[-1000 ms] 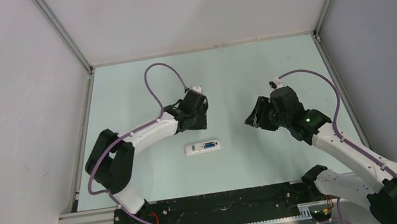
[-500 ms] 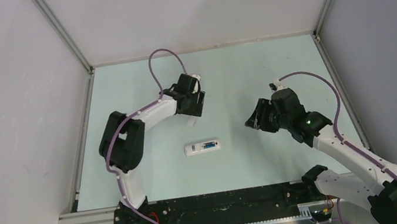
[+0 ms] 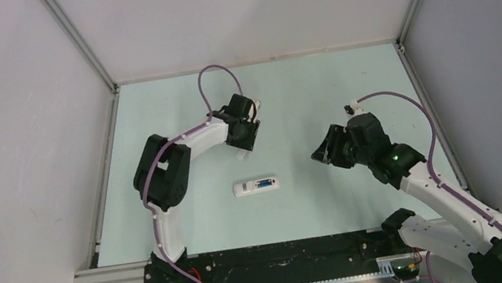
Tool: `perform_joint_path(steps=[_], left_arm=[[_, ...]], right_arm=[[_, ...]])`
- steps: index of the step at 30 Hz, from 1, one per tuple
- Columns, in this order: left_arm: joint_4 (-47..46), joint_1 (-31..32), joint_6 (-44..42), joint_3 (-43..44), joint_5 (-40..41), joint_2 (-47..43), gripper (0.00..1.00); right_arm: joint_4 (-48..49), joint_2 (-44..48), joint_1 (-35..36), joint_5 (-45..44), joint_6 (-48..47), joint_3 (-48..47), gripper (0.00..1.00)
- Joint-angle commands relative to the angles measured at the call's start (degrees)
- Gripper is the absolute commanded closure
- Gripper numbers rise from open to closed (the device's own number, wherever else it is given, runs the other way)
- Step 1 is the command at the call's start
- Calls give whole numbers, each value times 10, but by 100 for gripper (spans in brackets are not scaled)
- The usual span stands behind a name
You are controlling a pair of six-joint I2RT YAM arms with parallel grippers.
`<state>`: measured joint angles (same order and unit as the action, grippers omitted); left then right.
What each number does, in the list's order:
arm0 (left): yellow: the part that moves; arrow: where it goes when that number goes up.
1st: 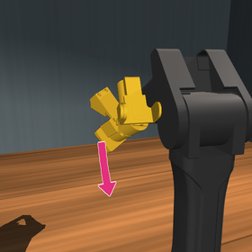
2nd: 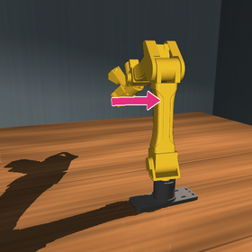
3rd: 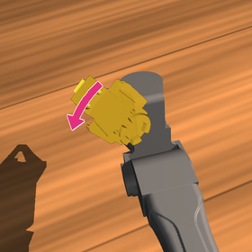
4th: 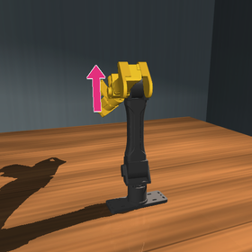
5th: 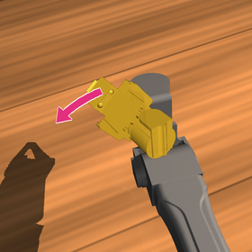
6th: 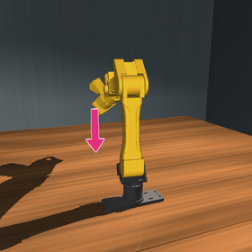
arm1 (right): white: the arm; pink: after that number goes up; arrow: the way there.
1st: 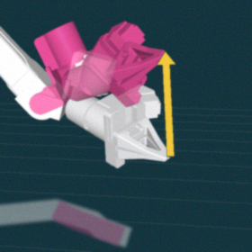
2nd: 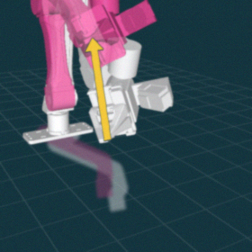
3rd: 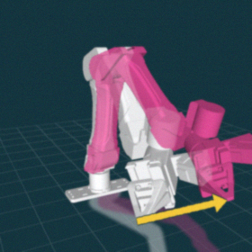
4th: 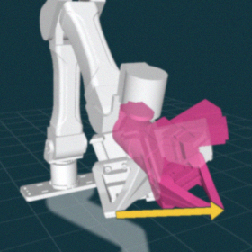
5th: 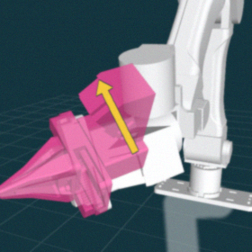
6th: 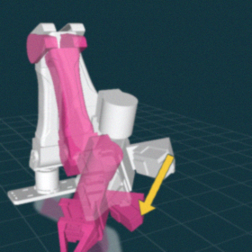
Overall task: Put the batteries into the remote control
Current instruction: Move the battery cover to the center of the board.
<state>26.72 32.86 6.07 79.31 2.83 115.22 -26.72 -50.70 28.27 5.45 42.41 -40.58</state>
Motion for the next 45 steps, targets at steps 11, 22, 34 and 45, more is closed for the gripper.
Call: perform_joint_path(steps=[11,22,34,45], left_arm=[[17,23,-57,-2,-58,0,70],[7,134,-74,-12,-30,-36,78],[-55,182,-90,-23,-42,-43,60],[-81,161,-74,-24,-37,-86,30]], right_arm=[[-26,17,0,-13,12,1,51],[-38,16,-1,-29,18,21,51],[-12,50,-21,-28,59,120,51],[46,7,-36,-10,32,125,51]])
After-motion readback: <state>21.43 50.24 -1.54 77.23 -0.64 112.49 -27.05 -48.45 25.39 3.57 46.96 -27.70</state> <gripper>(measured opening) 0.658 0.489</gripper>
